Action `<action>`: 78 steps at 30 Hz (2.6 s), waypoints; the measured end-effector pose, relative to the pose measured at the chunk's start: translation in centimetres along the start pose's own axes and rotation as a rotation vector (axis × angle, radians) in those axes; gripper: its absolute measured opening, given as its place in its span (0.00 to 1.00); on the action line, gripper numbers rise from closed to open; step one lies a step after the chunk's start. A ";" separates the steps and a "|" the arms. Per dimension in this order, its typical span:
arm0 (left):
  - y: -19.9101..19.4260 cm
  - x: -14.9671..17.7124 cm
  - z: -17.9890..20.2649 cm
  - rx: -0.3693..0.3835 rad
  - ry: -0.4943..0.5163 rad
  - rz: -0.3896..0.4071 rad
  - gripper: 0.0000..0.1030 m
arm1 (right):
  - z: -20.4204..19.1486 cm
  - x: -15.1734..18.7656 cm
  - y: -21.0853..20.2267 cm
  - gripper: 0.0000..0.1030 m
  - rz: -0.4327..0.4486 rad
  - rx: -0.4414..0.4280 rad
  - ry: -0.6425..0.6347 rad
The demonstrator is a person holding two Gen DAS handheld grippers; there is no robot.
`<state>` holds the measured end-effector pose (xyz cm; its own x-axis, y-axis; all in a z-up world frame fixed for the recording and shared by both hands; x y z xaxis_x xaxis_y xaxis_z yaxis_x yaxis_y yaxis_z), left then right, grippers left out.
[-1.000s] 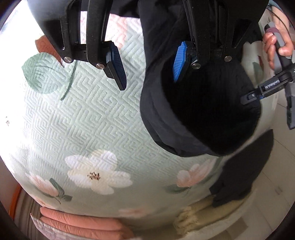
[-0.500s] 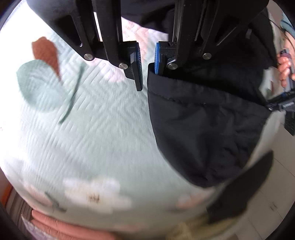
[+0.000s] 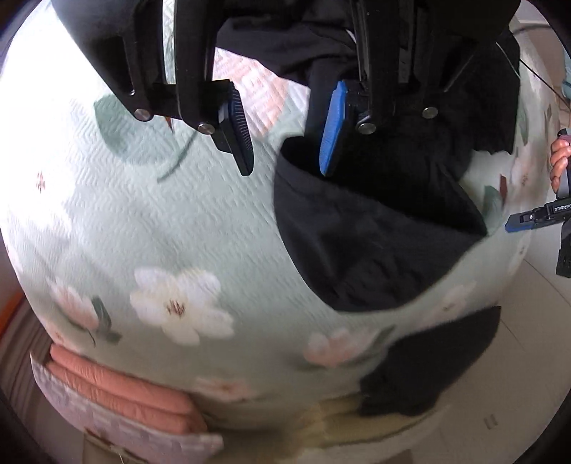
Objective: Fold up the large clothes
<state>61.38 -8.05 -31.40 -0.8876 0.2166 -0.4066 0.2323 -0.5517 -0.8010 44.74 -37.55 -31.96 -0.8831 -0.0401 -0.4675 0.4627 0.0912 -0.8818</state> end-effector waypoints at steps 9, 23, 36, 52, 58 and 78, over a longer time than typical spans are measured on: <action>10.8 -3.2 7.0 0.000 0.129 -0.124 0.62 | -5.2 -5.6 7.2 0.49 -0.019 -0.063 -0.071; 15.1 0.5 1.1 -0.022 0.112 -0.171 0.62 | -7.1 -1.6 13.7 0.48 -0.089 -0.048 -0.162; 12.9 -2.2 4.6 -0.064 0.191 -0.126 0.62 | -4.9 -11.2 12.5 0.50 0.012 -0.151 -0.037; 12.0 -1.6 3.6 0.022 0.156 -0.136 0.62 | -3.1 -10.4 14.2 0.52 -0.095 -0.175 -0.071; 9.5 -4.7 2.2 0.068 0.109 -0.120 0.67 | 2.2 -7.1 10.7 0.54 -0.152 -0.176 -0.068; 17.9 -5.3 -3.3 0.424 -0.184 -0.382 0.70 | 4.1 -2.2 17.2 0.57 -0.273 -0.697 0.095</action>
<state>71.55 -16.45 -44.98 -0.9402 0.3405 -0.0112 -0.2621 -0.7441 -0.6145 55.00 -39.99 -46.35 -0.9768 -0.0683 -0.2029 0.0980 0.6999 -0.7075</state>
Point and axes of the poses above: each gripper's, at about its wrist camera, not at the fingertips, and y roughly the way its jaws point, z to its right, x to its underside, the point moved 2 cm from there along y, roughly the way its jaws point, and after that the axes turned 10 degrees about -y, right-handed, at the moved point
